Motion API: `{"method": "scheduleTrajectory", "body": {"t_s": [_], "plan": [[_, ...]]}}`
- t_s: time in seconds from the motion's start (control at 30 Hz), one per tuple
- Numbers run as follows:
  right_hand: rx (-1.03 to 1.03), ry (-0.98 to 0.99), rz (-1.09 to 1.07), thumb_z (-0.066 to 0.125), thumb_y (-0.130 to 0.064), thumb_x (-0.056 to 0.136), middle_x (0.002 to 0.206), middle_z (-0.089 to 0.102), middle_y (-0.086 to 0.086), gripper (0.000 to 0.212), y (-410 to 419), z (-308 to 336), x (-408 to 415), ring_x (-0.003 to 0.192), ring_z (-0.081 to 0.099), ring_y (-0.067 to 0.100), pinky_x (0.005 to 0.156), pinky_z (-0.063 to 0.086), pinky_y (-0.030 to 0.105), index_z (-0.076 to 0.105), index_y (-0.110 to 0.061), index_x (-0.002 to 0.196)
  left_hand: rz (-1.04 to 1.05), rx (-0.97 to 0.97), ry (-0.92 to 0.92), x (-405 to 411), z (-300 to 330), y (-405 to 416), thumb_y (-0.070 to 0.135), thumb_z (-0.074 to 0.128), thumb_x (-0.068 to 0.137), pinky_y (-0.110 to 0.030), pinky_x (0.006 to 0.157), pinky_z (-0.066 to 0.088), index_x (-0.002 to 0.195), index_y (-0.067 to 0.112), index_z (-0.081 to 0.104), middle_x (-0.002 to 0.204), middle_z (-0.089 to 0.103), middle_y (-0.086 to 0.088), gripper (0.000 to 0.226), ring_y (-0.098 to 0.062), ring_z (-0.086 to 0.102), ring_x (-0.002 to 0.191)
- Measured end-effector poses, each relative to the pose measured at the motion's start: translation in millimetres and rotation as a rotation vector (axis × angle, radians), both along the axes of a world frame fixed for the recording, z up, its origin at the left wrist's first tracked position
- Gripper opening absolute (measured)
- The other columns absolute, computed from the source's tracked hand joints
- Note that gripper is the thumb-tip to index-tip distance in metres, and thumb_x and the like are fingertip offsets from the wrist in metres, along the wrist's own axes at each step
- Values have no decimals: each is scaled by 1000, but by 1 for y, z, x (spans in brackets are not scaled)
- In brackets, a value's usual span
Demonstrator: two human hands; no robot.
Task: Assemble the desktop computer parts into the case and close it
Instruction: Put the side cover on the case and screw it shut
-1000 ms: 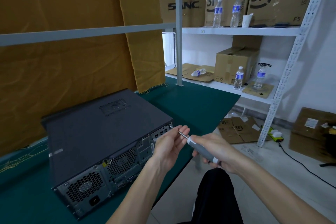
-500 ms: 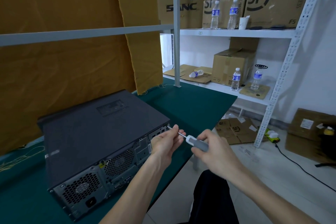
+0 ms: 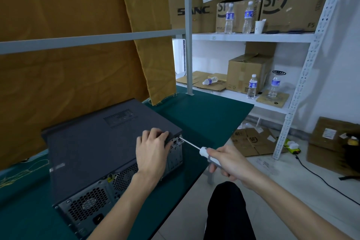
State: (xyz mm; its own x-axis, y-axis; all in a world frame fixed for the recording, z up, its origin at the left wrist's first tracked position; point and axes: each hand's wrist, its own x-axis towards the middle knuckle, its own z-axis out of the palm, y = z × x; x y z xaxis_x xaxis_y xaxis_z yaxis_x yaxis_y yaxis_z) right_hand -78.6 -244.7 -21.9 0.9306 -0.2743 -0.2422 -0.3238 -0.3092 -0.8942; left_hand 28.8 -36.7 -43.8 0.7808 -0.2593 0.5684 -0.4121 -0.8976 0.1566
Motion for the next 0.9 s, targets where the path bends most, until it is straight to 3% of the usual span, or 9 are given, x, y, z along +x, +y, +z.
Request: {"method": "scheduleTrajectory", "body": {"t_s": [0.13, 0.23, 0.37, 0.43, 0.53, 0.6, 0.7, 0.83, 0.9], "plan": [[-213, -114, -18, 85, -39, 76, 86, 66, 2, 41, 3, -1, 1, 58, 53, 15, 52, 40, 29, 58, -18, 99, -73, -23, 104, 13, 11, 9, 44, 72, 92, -37, 89, 43, 125, 29, 71, 117, 63, 4, 37, -24, 52, 108], [-315, -124, -12, 75, -38, 86, 81, 74, 1, 26, 3, 3, 4, 64, 62, 13, 61, 50, 31, 61, -18, 94, -118, -54, 235, 28, 19, 13, 47, 74, 88, -38, 92, 42, 122, 32, 67, 119, 58, 2, 38, -26, 50, 111], [-106, 67, 32, 50, -48, 100, 64, 71, 3, 47, 5, 9, 6, 42, 45, 11, 40, 30, 19, 71, -7, 89, -208, 14, 312, 42, 19, 10, 52, 64, 94, -41, 103, 32, 133, 34, 56, 135, 49, 1, 45, -27, 43, 125], [-73, 37, 2, 61, -51, 93, 64, 56, 4, 43, 7, 8, 8, 43, 41, 14, 40, 26, 19, 66, -9, 94, -237, 54, 336, 47, 17, 10, 56, 57, 97, -44, 110, 28, 144, 34, 49, 149, 45, 3, 52, -25, 39, 136], [-134, -72, -38, 85, -39, 78, 69, 56, 5, 42, 6, 6, 9, 40, 44, 12, 35, 28, 19, 59, -12, 96, -234, 90, 339, 51, 14, 9, 60, 49, 100, -46, 113, 27, 151, 33, 43, 155, 40, 4, 58, -23, 38, 141], [-182, -109, -26, 79, -36, 86, 66, 66, 5, 30, 5, 6, 9, 38, 50, 10, 35, 32, 18, 65, -11, 92, -219, 147, 303, 50, 13, 8, 61, 43, 101, -45, 112, 28, 152, 33, 39, 154, 39, 4, 58, -25, 37, 140], [-102, -21, 56, 55, -45, 100, 63, 71, 2, 40, 6, 6, 9, 44, 48, 10, 40, 31, 21, 71, -9, 93, -193, 224, 228, 44, 9, 6, 59, 32, 105, -45, 111, 32, 153, 31, 34, 153, 38, 2, 56, -27, 37, 140], [-285, -91, -6, 82, -46, 77, 71, 60, -4, 40, 11, 5, 10, 55, 50, 12, 48, 35, 25, 60, -20, 99, -140, 298, 161, 35, 4, 0, 54, 24, 106, -44, 111, 35, 153, 27, 30, 154, 38, 1, 55, -26, 36, 142], [-269, -123, -34, 83, -38, 78, 64, 65, 0, 33, 9, 7, 10, 47, 53, 14, 44, 38, 24, 62, -17, 93, -129, 282, 169, 34, 5, -3, 53, 24, 106, -45, 110, 35, 152, 27, 32, 153, 40, 1, 53, -26, 36, 142]]}}
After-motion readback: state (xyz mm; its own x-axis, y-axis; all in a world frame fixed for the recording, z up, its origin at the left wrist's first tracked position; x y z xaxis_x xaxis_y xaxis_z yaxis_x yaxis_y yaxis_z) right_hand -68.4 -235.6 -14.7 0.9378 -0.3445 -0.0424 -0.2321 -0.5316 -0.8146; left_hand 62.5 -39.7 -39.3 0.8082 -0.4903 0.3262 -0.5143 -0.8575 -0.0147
